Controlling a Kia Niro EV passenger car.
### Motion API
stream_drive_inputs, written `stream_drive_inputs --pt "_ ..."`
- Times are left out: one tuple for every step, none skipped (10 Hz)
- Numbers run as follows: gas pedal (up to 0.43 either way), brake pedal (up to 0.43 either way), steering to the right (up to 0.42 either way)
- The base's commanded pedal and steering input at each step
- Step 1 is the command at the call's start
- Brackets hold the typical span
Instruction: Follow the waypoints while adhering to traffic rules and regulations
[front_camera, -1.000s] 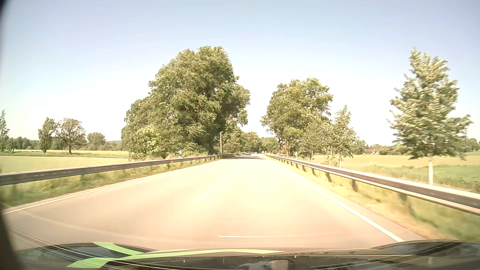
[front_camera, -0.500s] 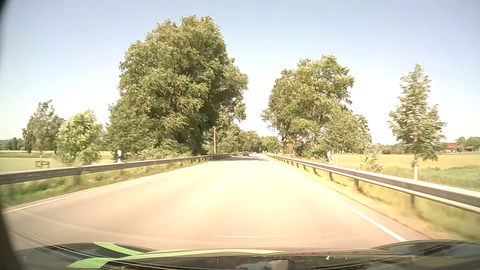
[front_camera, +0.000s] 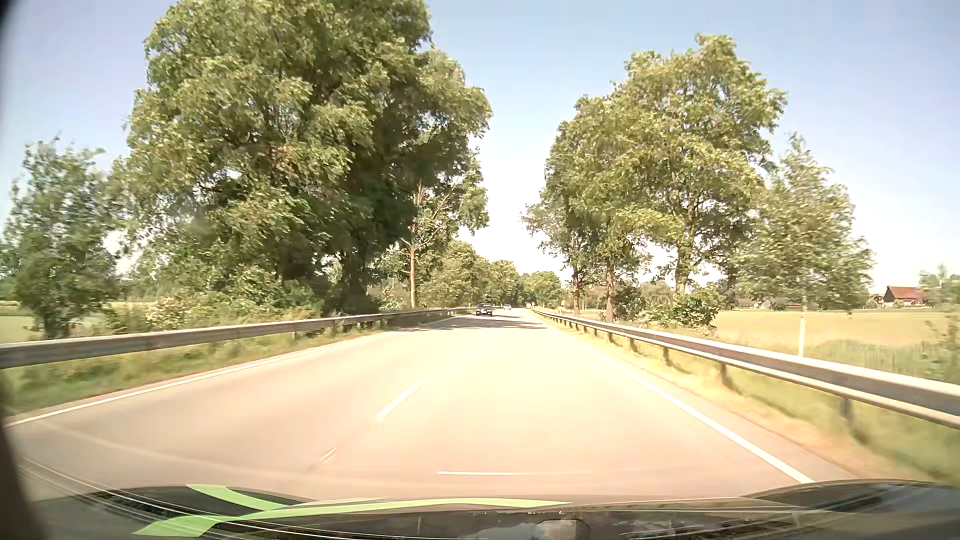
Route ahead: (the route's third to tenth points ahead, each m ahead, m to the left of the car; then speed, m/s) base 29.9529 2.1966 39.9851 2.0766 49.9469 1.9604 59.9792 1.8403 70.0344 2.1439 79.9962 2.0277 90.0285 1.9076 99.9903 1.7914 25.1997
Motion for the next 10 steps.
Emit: stream_drive_inputs --pt "0.331 0.0 0.0" --pt "0.331 0.0 0.0" --pt "0.331 0.0 0.0" --pt "0.331 0.0 0.0" --pt "0.331 0.0 0.0" --pt "0.331 0.0 0.0" --pt "0.331 0.0 0.0" --pt "0.331 0.0 0.0" --pt "0.331 0.0 0.0" --pt "0.331 0.0 0.0"
